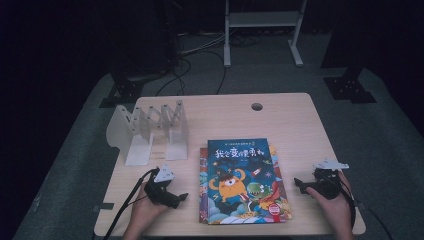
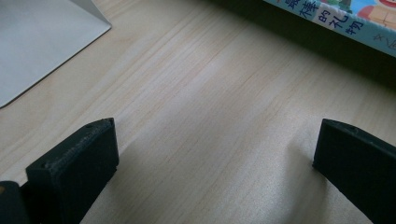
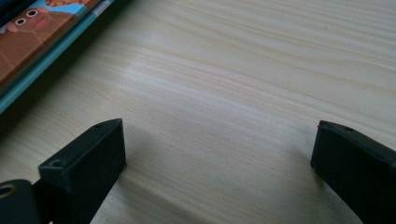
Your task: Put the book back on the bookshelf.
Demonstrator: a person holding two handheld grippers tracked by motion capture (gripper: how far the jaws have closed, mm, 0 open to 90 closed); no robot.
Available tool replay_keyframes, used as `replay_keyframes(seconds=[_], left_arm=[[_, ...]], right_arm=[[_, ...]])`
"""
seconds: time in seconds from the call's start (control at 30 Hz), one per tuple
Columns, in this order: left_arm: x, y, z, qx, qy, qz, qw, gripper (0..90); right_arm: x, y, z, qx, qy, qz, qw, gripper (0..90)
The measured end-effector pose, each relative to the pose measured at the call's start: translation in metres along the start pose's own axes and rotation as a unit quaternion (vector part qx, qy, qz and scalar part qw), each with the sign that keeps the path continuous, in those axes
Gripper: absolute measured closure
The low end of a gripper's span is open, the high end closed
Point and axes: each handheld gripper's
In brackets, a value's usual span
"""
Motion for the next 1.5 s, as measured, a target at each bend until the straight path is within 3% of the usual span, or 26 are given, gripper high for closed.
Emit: replay_keyframes(seconds=[0.33, 0.4, 0.43, 0.47, 0.6, 0.77, 1.07, 1.13, 1.5], left_arm=[[0.0, 0.0, 0.0, 0.0, 0.0, 0.0, 1.0, 0.0], [0.0, 0.0, 0.0, 0.0, 0.0, 0.001, 1.0, 0.0], [0.0, 0.0, 0.0, 0.002, 0.0, 0.002, 1.0, 0.0], [0.0, 0.0, 0.0, 0.002, 0.0, 0.002, 1.0, 0.0], [0.0, 0.0, 0.0, 0.001, 0.0, 0.002, 1.0, 0.0], [0.0, 0.001, 0.0, 0.002, -0.001, 0.002, 1.0, 0.0], [0.0, 0.001, 0.0, 0.002, 0.0, 0.003, 1.0, 0.0], [0.0, 0.001, 0.0, 0.002, 0.0, 0.003, 1.0, 0.0], [0.0, 0.001, 0.0, 0.002, 0.0, 0.003, 1.0, 0.0]], right_arm=[[0.0, 0.0, 0.0, 0.0, 0.0, 0.0, 1.0, 2.3], [-0.001, 0.0, 0.0, 0.003, -0.001, 0.002, 1.0, 7.3], [-0.002, 0.0, -0.001, 0.005, 0.002, 0.005, 1.0, 16.4], [-0.004, 0.001, -0.001, 0.01, 0.007, 0.01, 0.9999, 19.9], [-0.007, 0.003, -0.001, 0.021, 0.016, 0.008, 0.9996, 24.1], [-0.023, 0.0, -0.013, 0.041, 0.045, 0.002, 0.9982, 26.0], [-0.023, -0.017, -0.029, 0.024, 0.042, -0.023, 0.9986, 26.0], [-0.019, -0.026, -0.037, 0.014, 0.042, -0.032, 0.9985, 26.8], [0.0, -0.049, -0.069, -0.009, 0.045, -0.068, 0.9967, 27.9]])
Point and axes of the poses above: each handheld gripper's, and its own axes: x roughly forward along the jaws, z roughly out of its underside, y roughly to its right, and after that the axes turned 4 degrees about y, right-handed
